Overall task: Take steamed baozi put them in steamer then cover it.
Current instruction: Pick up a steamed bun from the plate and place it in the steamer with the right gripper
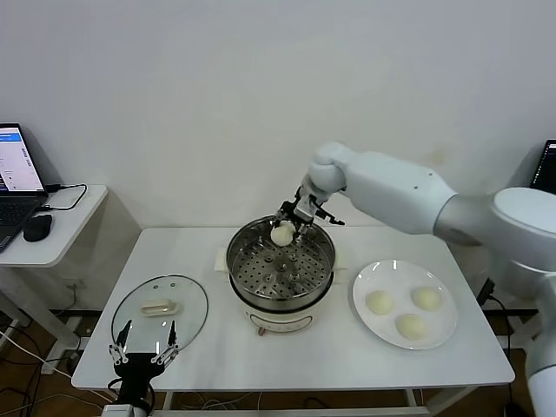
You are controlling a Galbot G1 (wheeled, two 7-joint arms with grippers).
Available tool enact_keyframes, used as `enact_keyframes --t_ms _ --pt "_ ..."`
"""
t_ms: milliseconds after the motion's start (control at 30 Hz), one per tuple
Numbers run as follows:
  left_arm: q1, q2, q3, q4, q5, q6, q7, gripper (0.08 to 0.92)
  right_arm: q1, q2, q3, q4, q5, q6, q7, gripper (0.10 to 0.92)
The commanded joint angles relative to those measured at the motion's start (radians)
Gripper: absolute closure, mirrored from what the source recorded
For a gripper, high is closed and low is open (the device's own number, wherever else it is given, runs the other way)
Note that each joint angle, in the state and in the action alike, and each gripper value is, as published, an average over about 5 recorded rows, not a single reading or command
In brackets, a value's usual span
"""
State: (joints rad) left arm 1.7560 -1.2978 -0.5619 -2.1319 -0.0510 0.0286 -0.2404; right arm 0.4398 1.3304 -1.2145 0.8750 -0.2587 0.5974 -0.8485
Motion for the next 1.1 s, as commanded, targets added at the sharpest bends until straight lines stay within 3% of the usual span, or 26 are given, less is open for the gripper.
enact_keyframes --t_ms 33,233,467,600,667,867,967,1100 --pt "0.0 0.0 0.001 0.004 0.0 0.001 0.0 0.177 -0.059 0.084 0.034 -0.132 -0.232 0.153 0.059 0.491" --pt "0.001 -0.006 0.004 0.001 0.001 0.0 -0.001 0.177 -0.08 0.104 0.048 -0.168 -0.264 0.176 0.086 0.461" --pt "0.004 -0.011 0.004 -0.002 0.001 -0.003 -0.003 0.177 -0.078 0.11 0.058 -0.17 -0.265 0.177 0.106 0.283" --pt "0.005 -0.012 0.005 -0.003 0.001 -0.003 -0.003 0.177 -0.004 0.077 0.048 -0.119 -0.158 0.116 0.059 0.212" --pt "0.004 -0.012 0.004 -0.006 0.001 -0.003 -0.003 0.177 0.068 0.031 0.006 -0.043 -0.011 0.019 -0.006 0.206" --pt "0.001 -0.009 0.004 -0.019 0.0 -0.001 -0.001 0.177 0.289 -0.209 -0.147 0.345 0.45 -0.49 -0.185 0.202" --pt "-0.002 -0.006 0.006 -0.021 -0.001 -0.001 -0.001 0.177 0.35 -0.341 -0.175 0.494 0.538 -0.699 -0.197 0.202" --pt "-0.01 0.0 0.012 -0.023 -0.001 0.0 0.0 0.177 0.396 -0.491 -0.201 0.621 0.556 -0.851 -0.188 0.203"
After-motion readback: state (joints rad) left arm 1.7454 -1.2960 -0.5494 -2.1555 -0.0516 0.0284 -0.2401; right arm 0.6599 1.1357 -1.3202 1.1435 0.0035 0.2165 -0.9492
